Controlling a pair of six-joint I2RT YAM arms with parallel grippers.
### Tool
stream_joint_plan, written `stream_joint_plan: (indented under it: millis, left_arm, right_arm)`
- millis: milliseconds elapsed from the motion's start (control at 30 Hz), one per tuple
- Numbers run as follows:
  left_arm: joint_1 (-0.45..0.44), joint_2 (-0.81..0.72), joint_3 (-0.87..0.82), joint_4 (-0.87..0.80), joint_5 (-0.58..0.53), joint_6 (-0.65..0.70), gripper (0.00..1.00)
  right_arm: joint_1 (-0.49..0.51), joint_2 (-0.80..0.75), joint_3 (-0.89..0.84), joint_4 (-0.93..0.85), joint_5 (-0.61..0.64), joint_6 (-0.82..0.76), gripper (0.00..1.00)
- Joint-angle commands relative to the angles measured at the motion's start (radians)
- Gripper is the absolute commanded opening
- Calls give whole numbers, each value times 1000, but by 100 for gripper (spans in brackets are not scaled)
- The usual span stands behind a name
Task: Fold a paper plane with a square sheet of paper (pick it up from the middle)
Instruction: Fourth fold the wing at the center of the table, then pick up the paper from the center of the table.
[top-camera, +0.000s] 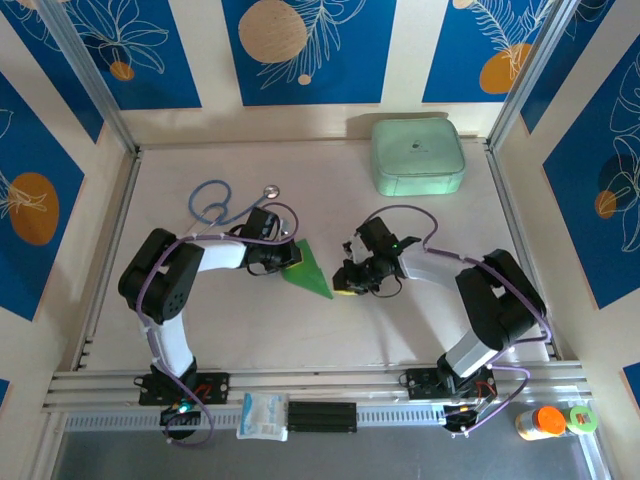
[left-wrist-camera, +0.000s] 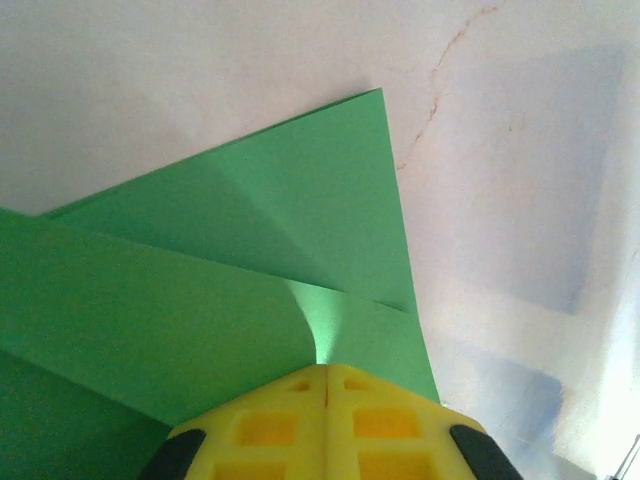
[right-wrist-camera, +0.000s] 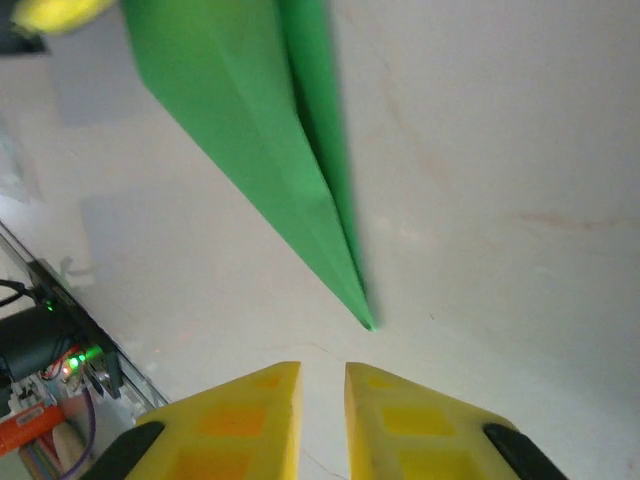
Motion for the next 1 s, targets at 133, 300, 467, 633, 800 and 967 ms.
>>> stream_joint_plan:
  millis: [133,300,467,633,800,967]
  left_arm:
    - [8,-171,49,-62,-32,-79,24]
    - [29,-302,-16,-89,-148,-99,45]
    - [51,-384,-118,-63,-182,-136,56]
    - [61,-411,-208,15,-152,-203,62]
    - [63,-404,-246,62,-122,-233,66]
    - [66,-397,-259,91,-93,-242,68]
  right_arm:
    - [-6,93,126,63,13,6,27]
    - [-7,165,192,79,-4,-22,31]
    - [-3,249,272,72,-47,-72,31]
    - [1,298,308,73,-85,-105,30]
    - [3,342,333,75,-109,-114,28]
    - [2,367,345,99,-167,-122,23]
